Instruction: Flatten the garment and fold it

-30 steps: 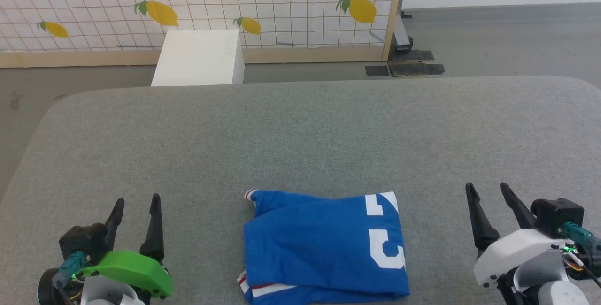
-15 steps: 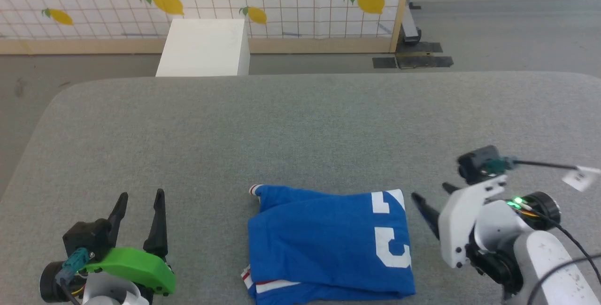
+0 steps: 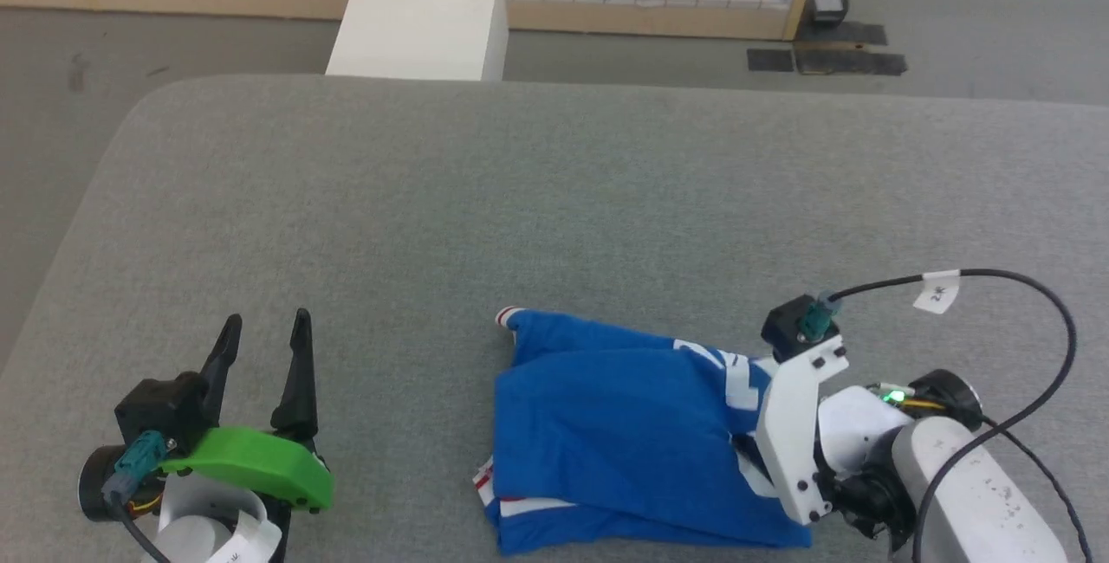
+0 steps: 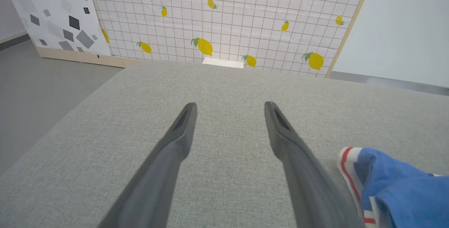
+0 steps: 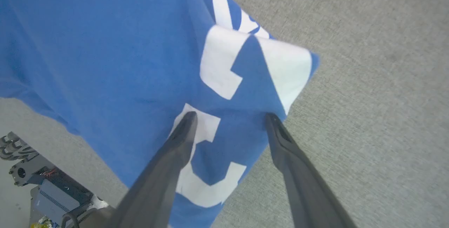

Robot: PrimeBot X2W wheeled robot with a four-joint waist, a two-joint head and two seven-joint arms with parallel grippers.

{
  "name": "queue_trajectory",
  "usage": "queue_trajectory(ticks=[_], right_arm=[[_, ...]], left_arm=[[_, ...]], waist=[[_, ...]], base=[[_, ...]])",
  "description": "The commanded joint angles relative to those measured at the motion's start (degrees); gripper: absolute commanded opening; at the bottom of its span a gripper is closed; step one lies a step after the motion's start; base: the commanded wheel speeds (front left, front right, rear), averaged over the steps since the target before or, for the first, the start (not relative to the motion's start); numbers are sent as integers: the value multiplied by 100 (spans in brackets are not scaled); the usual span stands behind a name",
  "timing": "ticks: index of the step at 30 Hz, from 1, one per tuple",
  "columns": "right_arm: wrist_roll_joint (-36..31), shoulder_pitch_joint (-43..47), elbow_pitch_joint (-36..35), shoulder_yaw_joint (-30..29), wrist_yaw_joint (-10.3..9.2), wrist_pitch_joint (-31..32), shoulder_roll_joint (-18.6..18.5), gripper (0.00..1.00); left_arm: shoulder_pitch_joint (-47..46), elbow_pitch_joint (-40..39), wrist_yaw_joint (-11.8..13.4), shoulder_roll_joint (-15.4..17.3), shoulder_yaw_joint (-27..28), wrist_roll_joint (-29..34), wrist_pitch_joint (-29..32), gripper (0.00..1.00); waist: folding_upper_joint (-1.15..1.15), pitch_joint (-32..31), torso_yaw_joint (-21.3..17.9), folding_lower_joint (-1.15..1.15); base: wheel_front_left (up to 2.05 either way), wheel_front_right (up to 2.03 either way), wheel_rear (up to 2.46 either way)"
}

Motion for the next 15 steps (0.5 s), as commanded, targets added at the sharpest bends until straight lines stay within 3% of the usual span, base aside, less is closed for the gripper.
queue_trajectory(ticks=[1,10,11,13,15], right_arm=[[-45,-84,92,39,-8,22,30,100],[89,-61,517,396,-8,123,50,100],[129,-79,528,424,-8,111,36,50],[199,-115,529,457,-8,61,7,0],[273,-156,520,473,-8,31,-38,0]], left_arm=[[-108,1,-9,-12,-5,19,-52,100],[-240,53,-32,-22,-14,8,-113,100],[-251,59,-34,-22,-14,4,-118,100],[-265,71,-37,-22,-14,-2,-128,100],[-274,82,-38,-25,-23,-2,-136,100]], waist=[[0,156,143,0],[0,307,223,0],[0,313,222,0],[0,312,213,0],[0,299,203,0]], base=[[0,0,0],[0,0,0],[0,0,0],[0,0,0],[0,0,0]])
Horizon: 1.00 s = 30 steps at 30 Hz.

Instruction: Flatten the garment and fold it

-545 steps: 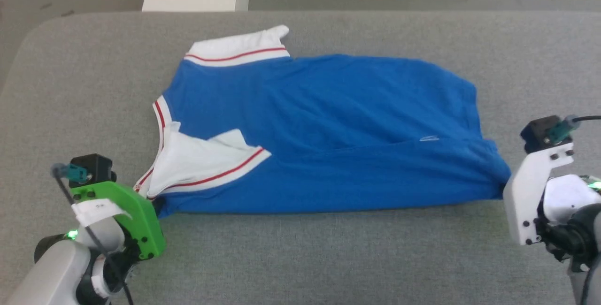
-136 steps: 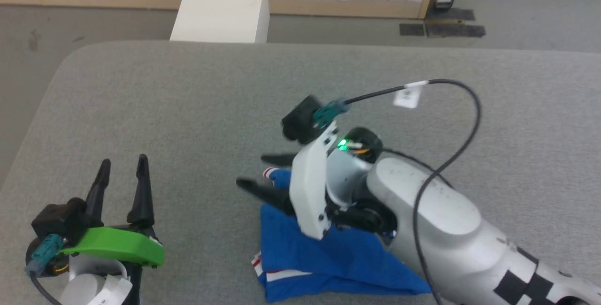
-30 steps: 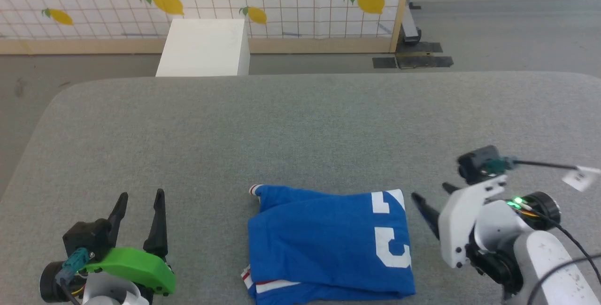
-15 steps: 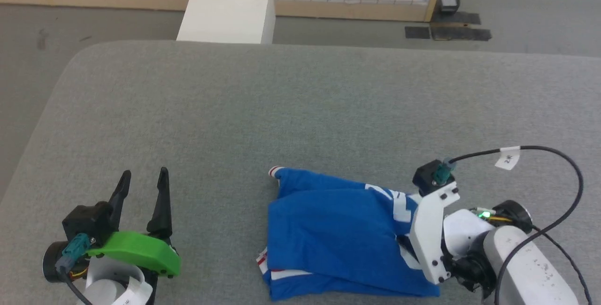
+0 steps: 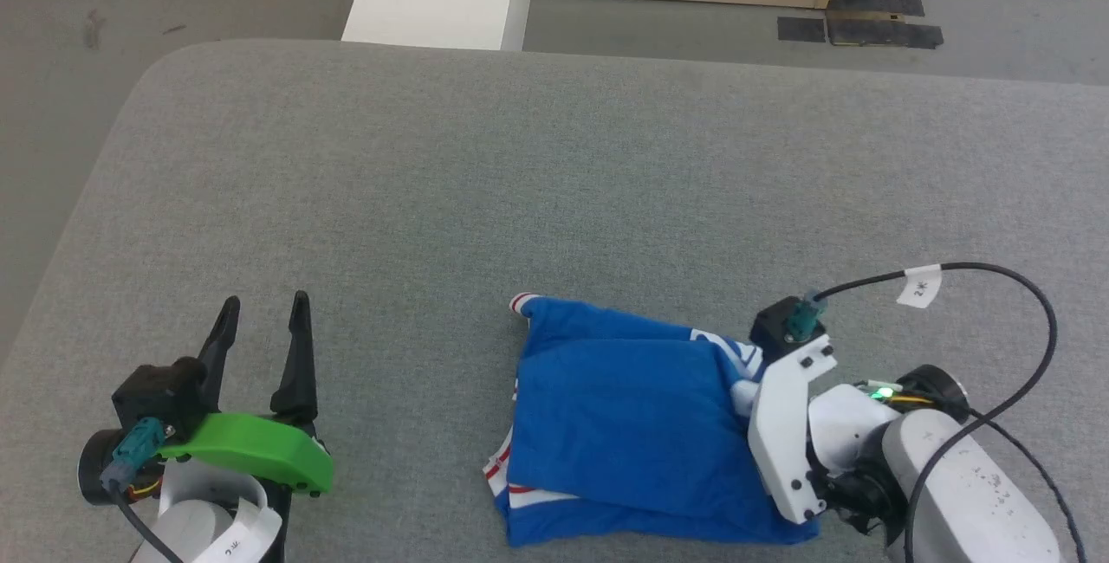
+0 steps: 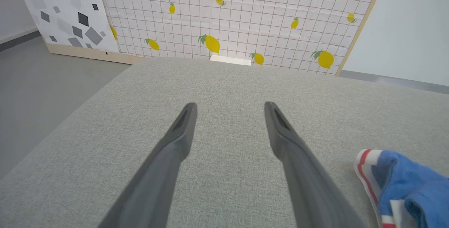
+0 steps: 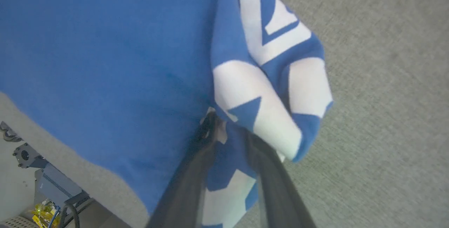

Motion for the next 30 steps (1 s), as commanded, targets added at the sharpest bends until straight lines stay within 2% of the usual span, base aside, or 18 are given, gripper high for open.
queue_trajectory(ticks=[1,9,14,18,24,30], right_arm=[[76,36,135,81,-8,-37,28,0],[258,-79,38,18,-8,-155,-147,0],[410,-143,-74,59,-8,-74,-362,0],[499,-250,-213,66,-8,24,-611,0],[597,-464,-344,50,-8,154,-933,0],[645,-734,-248,-45,-8,112,-1051,0]], left_arm=[[-87,19,-31,-14,-12,-3,-46,100],[-91,63,-47,-15,-49,-26,-62,100],[-46,31,-54,11,-64,-53,-43,100],[-1,-43,-39,28,-68,-66,-32,100],[-39,-138,-32,52,-87,-72,-8,100],[-215,-249,-32,138,-111,-25,75,100]], waist=[[0,-17,-10,0],[0,-196,-55,0],[0,-302,-318,0],[0,-287,-784,0],[0,-99,-1713,0],[0,192,-2477,0]], base=[[0,0,0],[0,0,0],[0,0,0],[0,0,0],[0,0,0],[0,0,0]])
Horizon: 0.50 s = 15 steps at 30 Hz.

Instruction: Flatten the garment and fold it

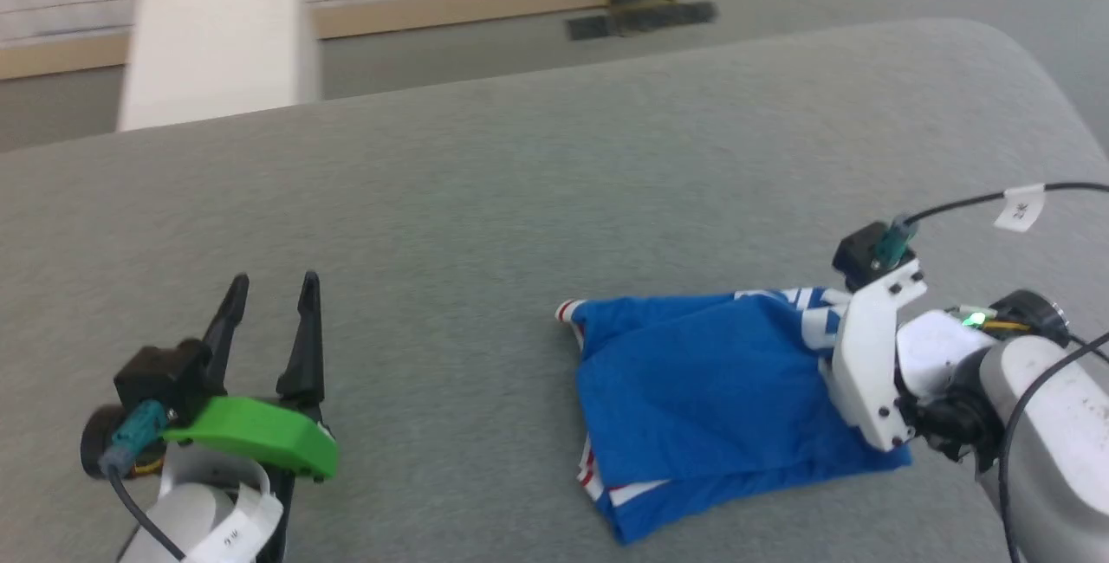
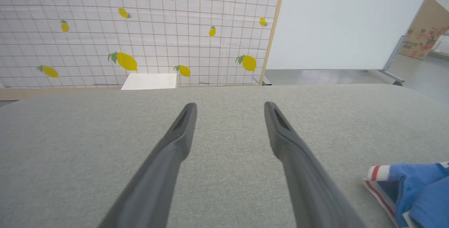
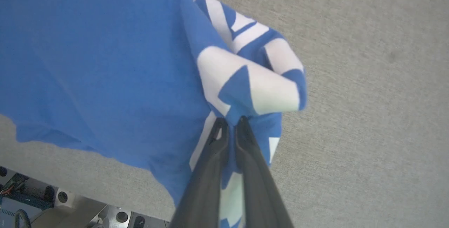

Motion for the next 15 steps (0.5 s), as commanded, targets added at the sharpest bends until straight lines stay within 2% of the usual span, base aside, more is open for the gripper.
queue_trajectory(ticks=[1,8,15], right_arm=[[30,-152,50,-54,-8,-29,-29,0],[-49,-495,244,-432,-8,-239,-168,0],[-309,-919,690,-1192,-8,-550,-504,0]], left_arm=[[-159,-66,8,76,5,5,38,100],[-437,-426,72,321,73,112,251,100],[-681,-907,174,603,204,214,497,100]], waist=[[0,399,-841,0],[0,1001,-1180,0],[0,1687,-1004,0]], base=[[0,0,0],[0,0,0],[0,0,0]])
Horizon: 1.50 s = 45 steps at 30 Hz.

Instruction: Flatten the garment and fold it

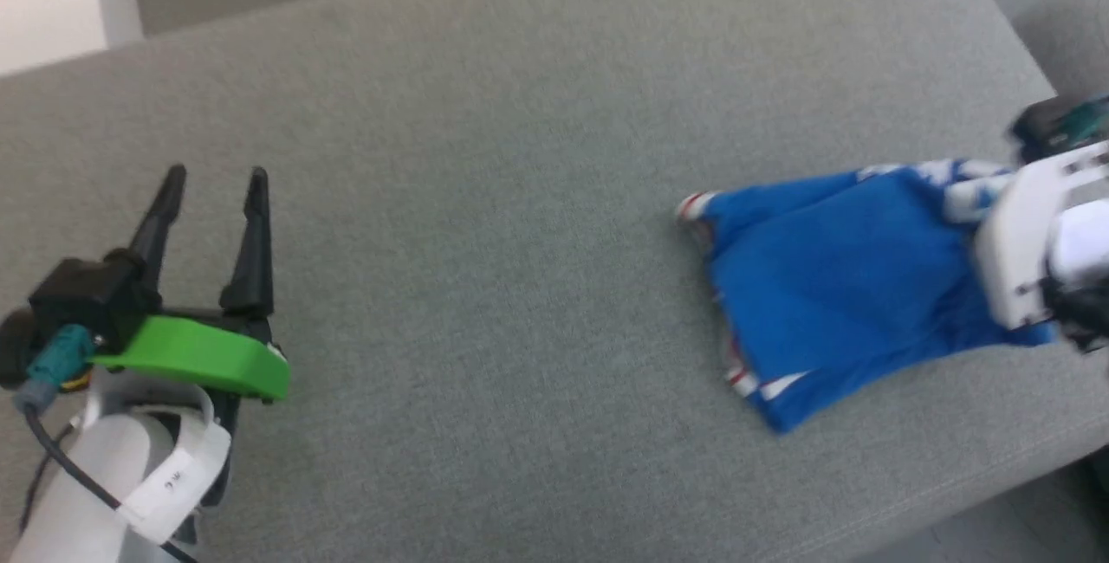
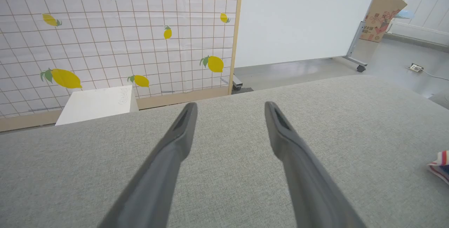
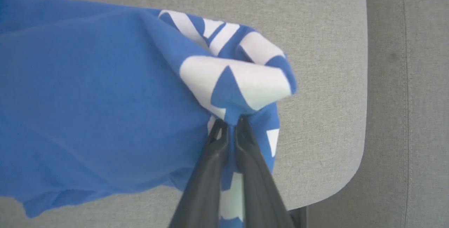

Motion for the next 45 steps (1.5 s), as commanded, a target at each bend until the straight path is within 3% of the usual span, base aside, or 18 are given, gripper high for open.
queue_trajectory(ticks=[1,7,16,17,18,31,37,45], right_arm=[[-86,-149,99,-150,-8,-51,-66,0],[-529,-452,504,-929,-8,-197,-298,0],[-1267,-780,923,-1967,-8,-412,-274,0],[-1324,-797,927,-2026,-8,-470,-262,11],[-1395,-798,954,-2073,-8,-488,-250,100],[-1434,-930,835,-2288,-8,-815,-176,100],[-1147,-1255,462,-1986,-8,-1763,-56,100],[-721,-1502,292,-1372,-8,-3009,385,100]], left_arm=[[-112,-86,53,90,42,57,35,100],[-169,-465,170,303,206,106,193,100],[-180,-791,234,447,285,120,296,100],[-179,-797,238,450,287,118,296,100],[-175,-798,242,454,290,115,291,100],[-51,-527,252,346,254,8,111,100],[81,-230,257,191,282,-107,-169,100],[312,181,263,-113,247,-259,-483,100]], waist=[[0,688,23,-1],[0,1149,275,-1],[0,1479,501,-1],[0,1487,510,-1],[0,1488,518,-1],[0,998,460,-1],[0,467,446,-1],[0,-407,652,-1]], base=[[0,0,0],[0,0,0],[0,0,0],[0,0,0],[0,0,0],[0,0,0],[0,0,0],[0,0,0]])
